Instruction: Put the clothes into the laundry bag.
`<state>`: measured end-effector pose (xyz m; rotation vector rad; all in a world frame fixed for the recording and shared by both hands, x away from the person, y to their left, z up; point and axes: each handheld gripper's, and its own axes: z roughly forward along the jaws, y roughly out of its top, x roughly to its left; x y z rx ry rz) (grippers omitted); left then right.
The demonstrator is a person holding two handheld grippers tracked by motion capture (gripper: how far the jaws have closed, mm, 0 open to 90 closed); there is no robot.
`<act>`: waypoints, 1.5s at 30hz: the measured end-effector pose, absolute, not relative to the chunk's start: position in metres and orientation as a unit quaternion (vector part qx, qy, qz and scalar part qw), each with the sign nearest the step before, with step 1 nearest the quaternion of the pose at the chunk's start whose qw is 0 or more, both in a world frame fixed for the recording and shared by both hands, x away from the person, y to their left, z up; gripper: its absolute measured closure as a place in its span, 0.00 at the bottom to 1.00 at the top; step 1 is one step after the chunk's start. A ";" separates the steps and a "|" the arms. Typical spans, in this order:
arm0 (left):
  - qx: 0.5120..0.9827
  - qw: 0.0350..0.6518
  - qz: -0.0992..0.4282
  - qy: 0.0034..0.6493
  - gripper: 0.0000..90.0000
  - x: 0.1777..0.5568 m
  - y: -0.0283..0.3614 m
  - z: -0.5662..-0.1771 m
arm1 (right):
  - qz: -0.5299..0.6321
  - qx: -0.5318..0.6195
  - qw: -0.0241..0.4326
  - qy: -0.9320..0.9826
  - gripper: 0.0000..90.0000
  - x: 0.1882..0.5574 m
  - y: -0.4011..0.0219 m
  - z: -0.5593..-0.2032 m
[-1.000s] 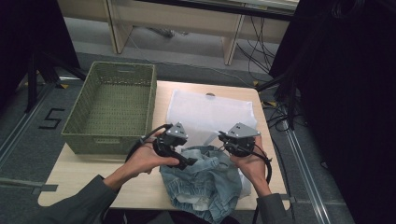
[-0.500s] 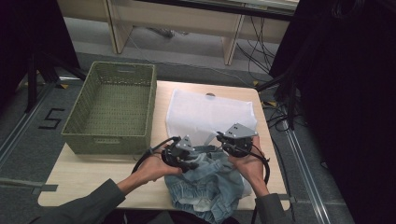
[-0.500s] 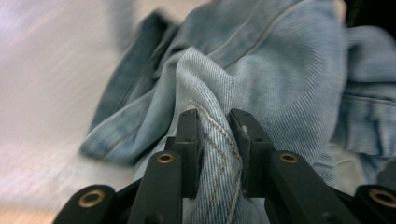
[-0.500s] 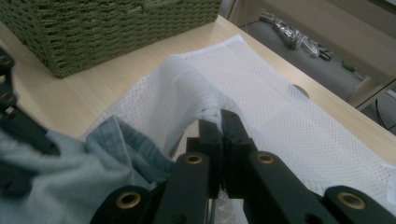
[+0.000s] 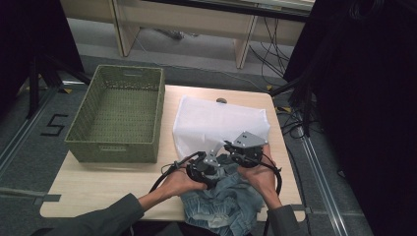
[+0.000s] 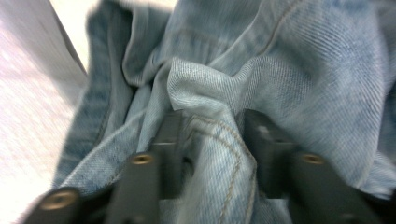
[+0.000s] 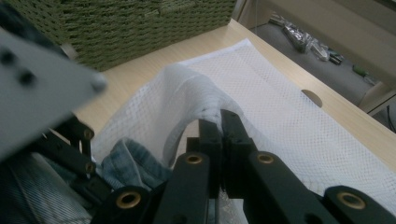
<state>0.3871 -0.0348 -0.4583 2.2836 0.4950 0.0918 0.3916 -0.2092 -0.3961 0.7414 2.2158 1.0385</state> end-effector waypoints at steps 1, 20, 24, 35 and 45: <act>0.892 0.403 0.029 0.203 0.57 0.386 -0.031 -0.452 | 0.388 0.283 0.284 0.830 0.99 0.391 -0.209 -0.397; 0.873 0.339 -0.051 0.345 0.23 0.432 0.009 -0.479 | 0.388 0.286 0.277 0.831 0.99 0.391 -0.209 -0.398; 0.861 0.365 -0.053 0.351 0.47 0.428 0.000 -0.484 | 0.387 0.283 0.281 0.831 0.99 0.392 -0.209 -0.398; 0.879 0.411 0.055 0.234 0.89 0.387 -0.027 -0.442 | 0.390 0.285 0.282 0.829 0.99 0.392 -0.210 -0.397; 0.898 0.378 0.067 0.215 0.85 0.399 -0.055 -0.466 | 0.395 0.281 0.282 0.828 0.99 0.388 -0.206 -0.395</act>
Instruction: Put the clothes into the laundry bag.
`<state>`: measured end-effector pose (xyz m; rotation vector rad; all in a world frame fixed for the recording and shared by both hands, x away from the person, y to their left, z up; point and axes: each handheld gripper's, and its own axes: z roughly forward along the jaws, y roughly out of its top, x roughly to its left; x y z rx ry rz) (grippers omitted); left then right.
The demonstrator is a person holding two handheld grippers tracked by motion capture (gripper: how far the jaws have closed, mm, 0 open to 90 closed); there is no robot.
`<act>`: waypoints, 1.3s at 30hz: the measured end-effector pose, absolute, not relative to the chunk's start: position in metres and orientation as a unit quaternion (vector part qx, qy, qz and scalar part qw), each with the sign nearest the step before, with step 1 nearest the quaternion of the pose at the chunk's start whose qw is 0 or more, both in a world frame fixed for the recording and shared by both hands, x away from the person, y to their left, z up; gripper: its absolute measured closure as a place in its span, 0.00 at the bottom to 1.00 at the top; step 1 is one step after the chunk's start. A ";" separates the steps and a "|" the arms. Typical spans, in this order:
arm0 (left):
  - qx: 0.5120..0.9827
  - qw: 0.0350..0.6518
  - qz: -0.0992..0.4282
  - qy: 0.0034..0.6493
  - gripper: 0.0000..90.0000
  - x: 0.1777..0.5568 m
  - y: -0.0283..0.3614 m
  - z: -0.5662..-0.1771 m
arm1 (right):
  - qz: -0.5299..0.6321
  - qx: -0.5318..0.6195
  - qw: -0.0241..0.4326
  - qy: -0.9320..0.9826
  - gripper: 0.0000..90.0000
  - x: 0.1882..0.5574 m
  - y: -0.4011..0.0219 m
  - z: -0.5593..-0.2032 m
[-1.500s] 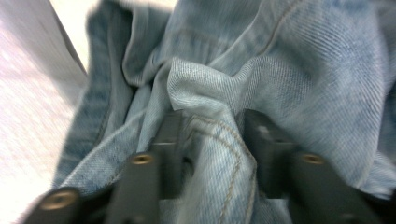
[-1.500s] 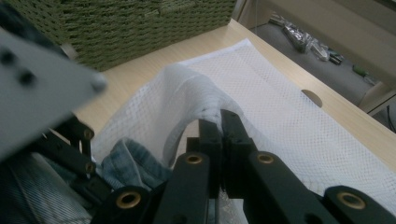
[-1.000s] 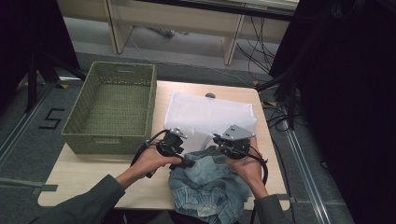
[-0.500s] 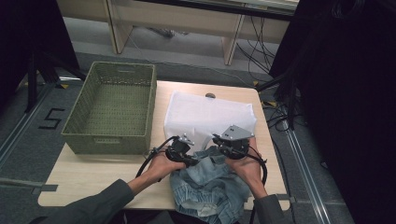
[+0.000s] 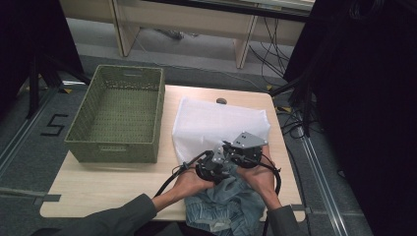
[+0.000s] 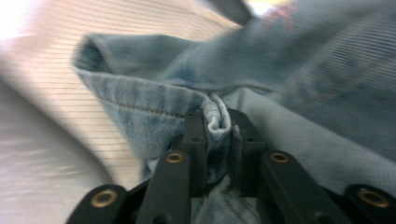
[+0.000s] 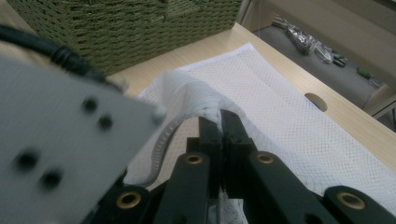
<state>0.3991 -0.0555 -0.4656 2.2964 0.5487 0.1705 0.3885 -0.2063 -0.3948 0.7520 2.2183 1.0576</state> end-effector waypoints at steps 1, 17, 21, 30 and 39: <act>0.881 0.400 0.076 0.242 0.83 0.399 -0.055 -0.466 | 0.396 0.280 0.279 0.829 0.99 0.388 -0.207 -0.395; 0.840 0.437 0.139 0.290 0.49 0.416 -0.017 -0.432 | 0.392 0.286 0.268 0.832 0.99 0.388 -0.208 -0.396; 0.848 0.422 0.164 0.276 0.66 0.426 -0.025 -0.444 | 0.388 0.285 0.265 0.835 0.99 0.388 -0.208 -0.397; 0.858 0.414 0.193 0.234 0.95 0.422 0.004 -0.420 | 0.385 0.279 0.261 0.840 0.99 0.388 -0.207 -0.402; 0.869 0.412 0.166 0.217 0.94 0.422 0.019 -0.411 | 0.423 0.243 0.184 0.853 0.57 0.365 -0.190 -0.397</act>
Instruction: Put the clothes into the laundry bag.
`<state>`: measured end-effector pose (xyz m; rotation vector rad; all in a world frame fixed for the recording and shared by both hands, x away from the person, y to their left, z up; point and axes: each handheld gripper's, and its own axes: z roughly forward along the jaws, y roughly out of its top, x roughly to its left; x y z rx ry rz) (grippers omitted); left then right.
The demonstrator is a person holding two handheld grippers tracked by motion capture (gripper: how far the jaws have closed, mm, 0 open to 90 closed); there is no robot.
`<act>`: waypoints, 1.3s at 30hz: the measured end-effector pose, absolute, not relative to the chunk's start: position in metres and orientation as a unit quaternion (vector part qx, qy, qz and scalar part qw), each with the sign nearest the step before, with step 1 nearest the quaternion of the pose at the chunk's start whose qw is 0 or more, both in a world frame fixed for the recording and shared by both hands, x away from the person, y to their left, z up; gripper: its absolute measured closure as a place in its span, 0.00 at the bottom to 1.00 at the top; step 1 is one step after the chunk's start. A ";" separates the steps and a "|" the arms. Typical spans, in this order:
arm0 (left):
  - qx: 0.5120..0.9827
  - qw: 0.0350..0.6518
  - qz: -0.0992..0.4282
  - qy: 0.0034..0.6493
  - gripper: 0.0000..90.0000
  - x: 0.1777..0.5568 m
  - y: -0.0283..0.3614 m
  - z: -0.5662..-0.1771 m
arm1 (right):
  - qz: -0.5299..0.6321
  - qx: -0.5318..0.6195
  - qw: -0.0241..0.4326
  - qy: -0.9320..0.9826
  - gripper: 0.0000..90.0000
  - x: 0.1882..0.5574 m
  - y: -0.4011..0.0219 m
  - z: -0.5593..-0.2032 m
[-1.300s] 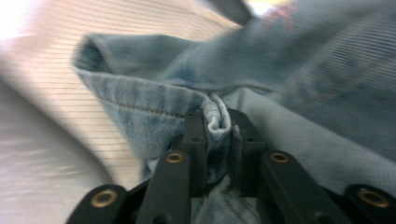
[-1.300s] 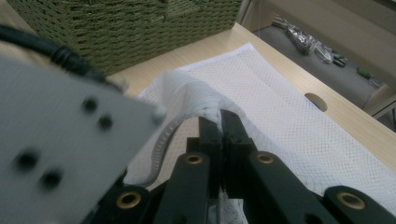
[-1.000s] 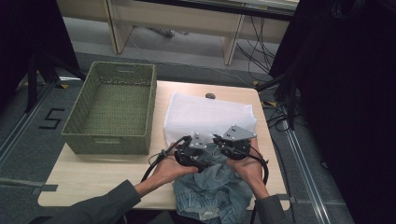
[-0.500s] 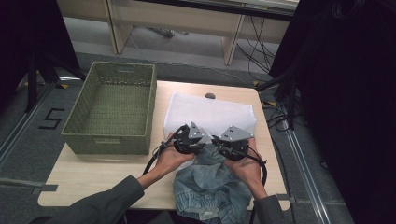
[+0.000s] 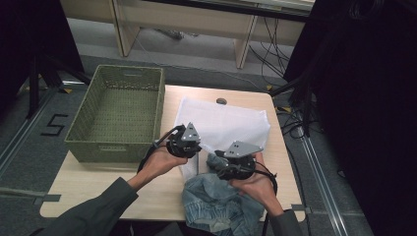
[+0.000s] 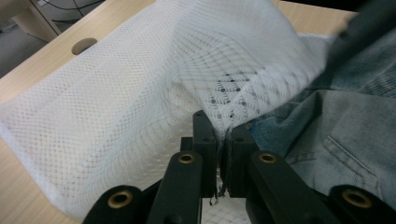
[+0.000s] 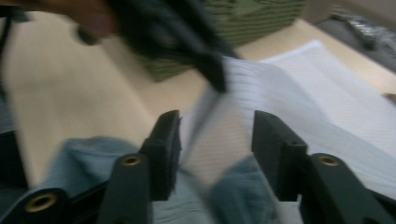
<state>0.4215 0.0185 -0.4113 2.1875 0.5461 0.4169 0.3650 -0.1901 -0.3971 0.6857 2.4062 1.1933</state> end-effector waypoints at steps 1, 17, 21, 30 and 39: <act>0.870 0.412 0.164 0.218 0.94 0.421 0.018 -0.411 | 0.420 0.237 0.160 0.861 0.54 0.358 -0.186 -0.396; 0.877 0.407 0.154 0.204 0.94 0.420 0.023 -0.405 | 0.308 0.179 0.094 0.930 0.64 0.324 -0.125 -0.453; 0.877 0.407 0.153 0.205 0.94 0.420 0.026 -0.403 | 0.303 0.164 0.107 0.933 0.93 0.329 -0.131 -0.448; 0.868 0.429 0.144 0.203 0.95 0.416 0.031 -0.390 | 0.330 0.243 0.196 0.891 0.95 0.353 -0.184 -0.401; 0.871 0.435 0.131 0.189 0.95 0.408 0.022 -0.387 | 0.286 0.309 0.227 0.878 0.93 0.395 -0.188 -0.439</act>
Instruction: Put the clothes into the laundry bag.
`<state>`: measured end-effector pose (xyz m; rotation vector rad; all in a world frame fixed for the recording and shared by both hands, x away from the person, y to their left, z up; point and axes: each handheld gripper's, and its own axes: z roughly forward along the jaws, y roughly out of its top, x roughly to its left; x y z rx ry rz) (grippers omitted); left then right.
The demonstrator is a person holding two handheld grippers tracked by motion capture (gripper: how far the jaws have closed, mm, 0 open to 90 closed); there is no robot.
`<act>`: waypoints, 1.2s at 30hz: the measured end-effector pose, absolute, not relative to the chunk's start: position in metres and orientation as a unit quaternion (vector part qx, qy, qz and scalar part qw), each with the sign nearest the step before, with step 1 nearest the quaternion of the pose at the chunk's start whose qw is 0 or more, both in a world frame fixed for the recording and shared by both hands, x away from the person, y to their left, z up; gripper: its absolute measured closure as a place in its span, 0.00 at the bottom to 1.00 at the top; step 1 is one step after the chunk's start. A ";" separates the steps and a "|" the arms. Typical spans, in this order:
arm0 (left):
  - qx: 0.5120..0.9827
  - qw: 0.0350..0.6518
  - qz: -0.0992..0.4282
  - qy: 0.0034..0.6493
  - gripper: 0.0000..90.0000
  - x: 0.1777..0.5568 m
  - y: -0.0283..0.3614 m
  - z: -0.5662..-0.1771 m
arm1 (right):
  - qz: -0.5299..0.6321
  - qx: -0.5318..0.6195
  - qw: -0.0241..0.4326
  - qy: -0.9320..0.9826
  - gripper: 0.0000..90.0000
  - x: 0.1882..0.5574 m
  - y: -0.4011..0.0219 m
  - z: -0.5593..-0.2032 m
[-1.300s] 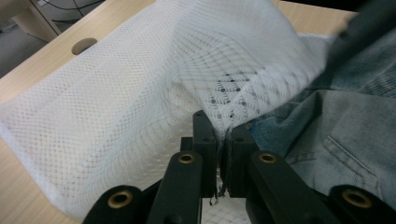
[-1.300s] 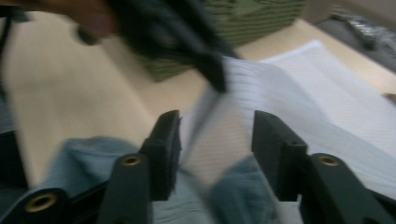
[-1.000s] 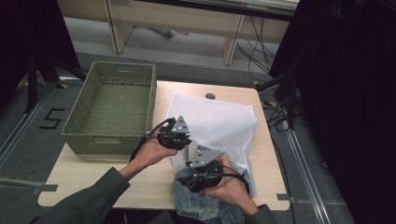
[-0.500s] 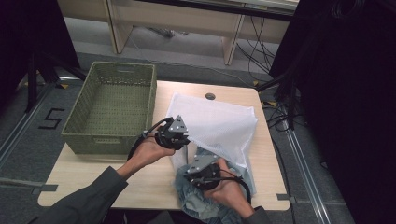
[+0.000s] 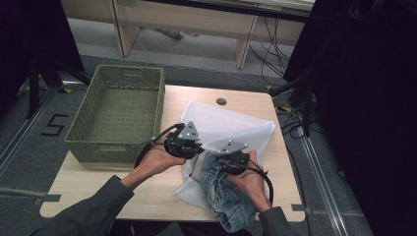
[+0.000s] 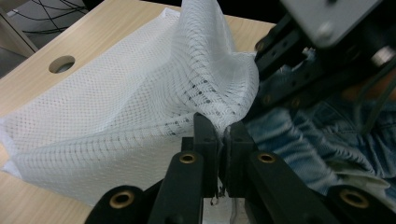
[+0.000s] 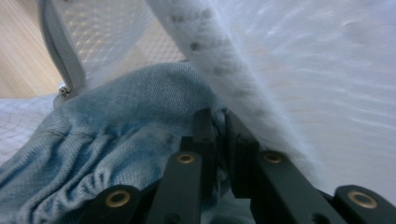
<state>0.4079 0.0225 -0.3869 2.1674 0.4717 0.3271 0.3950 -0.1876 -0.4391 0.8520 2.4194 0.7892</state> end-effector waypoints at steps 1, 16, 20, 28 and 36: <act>0.871 0.434 0.131 0.188 0.95 0.409 0.023 -0.388 | 0.290 0.306 0.221 0.880 0.90 0.396 -0.185 -0.443; 0.865 0.445 0.107 0.207 0.94 0.411 0.024 -0.391 | 0.389 0.299 0.195 0.850 0.51 0.351 -0.179 -0.401; 0.864 0.445 0.105 0.212 0.94 0.410 0.025 -0.392 | 0.380 0.300 0.173 0.858 0.49 0.326 -0.174 -0.405; 0.868 0.440 0.108 0.205 0.94 0.412 0.026 -0.391 | 0.334 0.318 0.145 0.875 0.37 0.312 -0.155 -0.446; 0.866 0.443 0.105 0.208 0.94 0.411 0.024 -0.392 | 0.239 0.267 0.134 0.924 0.53 0.311 -0.135 -0.481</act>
